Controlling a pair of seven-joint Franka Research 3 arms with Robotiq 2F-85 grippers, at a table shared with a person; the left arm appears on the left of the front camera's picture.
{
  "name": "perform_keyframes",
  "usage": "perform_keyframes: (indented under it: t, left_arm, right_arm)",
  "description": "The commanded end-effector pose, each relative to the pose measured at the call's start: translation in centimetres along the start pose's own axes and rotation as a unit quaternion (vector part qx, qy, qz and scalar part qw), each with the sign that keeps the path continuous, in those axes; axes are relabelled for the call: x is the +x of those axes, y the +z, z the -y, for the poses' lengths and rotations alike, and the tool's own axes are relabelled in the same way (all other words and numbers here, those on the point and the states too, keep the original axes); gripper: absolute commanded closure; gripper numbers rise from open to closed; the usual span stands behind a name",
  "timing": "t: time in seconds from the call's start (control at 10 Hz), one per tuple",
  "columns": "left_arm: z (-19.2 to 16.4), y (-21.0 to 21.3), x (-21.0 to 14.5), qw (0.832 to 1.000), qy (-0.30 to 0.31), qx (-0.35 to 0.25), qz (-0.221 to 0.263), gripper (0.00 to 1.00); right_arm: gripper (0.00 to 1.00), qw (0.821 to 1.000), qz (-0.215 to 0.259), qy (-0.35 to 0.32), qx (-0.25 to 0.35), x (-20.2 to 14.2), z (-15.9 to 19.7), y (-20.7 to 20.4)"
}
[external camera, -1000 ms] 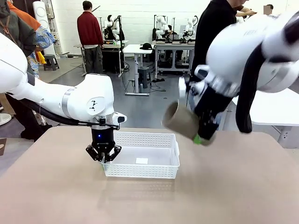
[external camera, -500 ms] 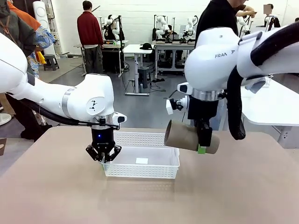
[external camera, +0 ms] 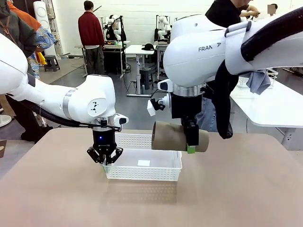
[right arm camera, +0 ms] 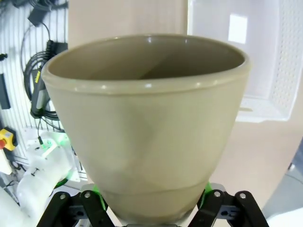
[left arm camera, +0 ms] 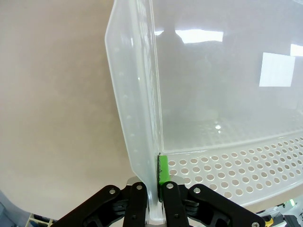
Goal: Clean and organize the cups into the basket.
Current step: Pick up the Organizing basket and move it to the center of the table, then pick up the Reusable plastic cup from the right side of the table and place it inside the Organizing basket.
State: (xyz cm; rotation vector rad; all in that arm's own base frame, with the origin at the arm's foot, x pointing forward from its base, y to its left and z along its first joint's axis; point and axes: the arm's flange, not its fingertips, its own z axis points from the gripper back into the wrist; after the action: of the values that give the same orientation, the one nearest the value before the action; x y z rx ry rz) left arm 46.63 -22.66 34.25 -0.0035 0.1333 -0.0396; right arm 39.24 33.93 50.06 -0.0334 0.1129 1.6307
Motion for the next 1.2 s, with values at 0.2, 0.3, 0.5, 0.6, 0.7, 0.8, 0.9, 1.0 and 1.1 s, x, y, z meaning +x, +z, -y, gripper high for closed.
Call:
perform_keyframes:
  t: [0.2,0.3,0.5,0.6,0.7,0.8,0.9,1.0,1.1]
  left_arm:
    - [0.1,-0.3,-0.1,1.0,-0.002,0.002,-0.002,1.0]
    - [0.1,-0.3,-0.1,1.0,-0.002,0.002,-0.002,1.0]
    - [0.1,-0.3,-0.1,1.0,-0.002,0.002,-0.002,1.0]
    - [0.1,-0.3,-0.1,1.0,-0.002,0.002,-0.002,1.0]
    - [0.1,-0.3,-0.1,1.0,-0.002,0.002,-0.002,1.0]
    - [0.1,-0.3,-0.1,1.0,-0.002,0.002,-0.002,1.0]
    - [0.1,-0.3,-0.1,1.0,-0.002,0.002,-0.002,1.0]
    - [0.1,-0.3,-0.1,1.0,-0.002,0.002,-0.002,1.0]
    - [0.1,-0.3,-0.1,1.0,-0.002,0.002,-0.002,1.0]
  right_arm:
    - [0.21,0.999,0.031,0.022,-0.011,2.6,2.0,-0.6]
    - [0.21,0.998,0.055,0.035,-0.016,2.9,2.5,-1.2]
    - [0.21,0.989,0.138,0.058,-0.008,2.8,3.0,-2.5]
    - [0.21,0.998,0.048,0.027,-0.015,3.2,2.6,-1.3]
    - [0.21,0.998,0.048,0.027,-0.015,3.2,2.6,-1.3]
    - [0.21,0.998,0.048,0.027,-0.015,3.2,2.6,-1.3]
    - [0.21,0.998,0.048,0.027,-0.015,3.2,2.6,-1.3]
    - [0.21,0.998,0.048,0.027,-0.015,3.2,2.6,-1.3]
    - [0.21,0.998,0.048,0.027,-0.015,3.2,2.6,-1.3]
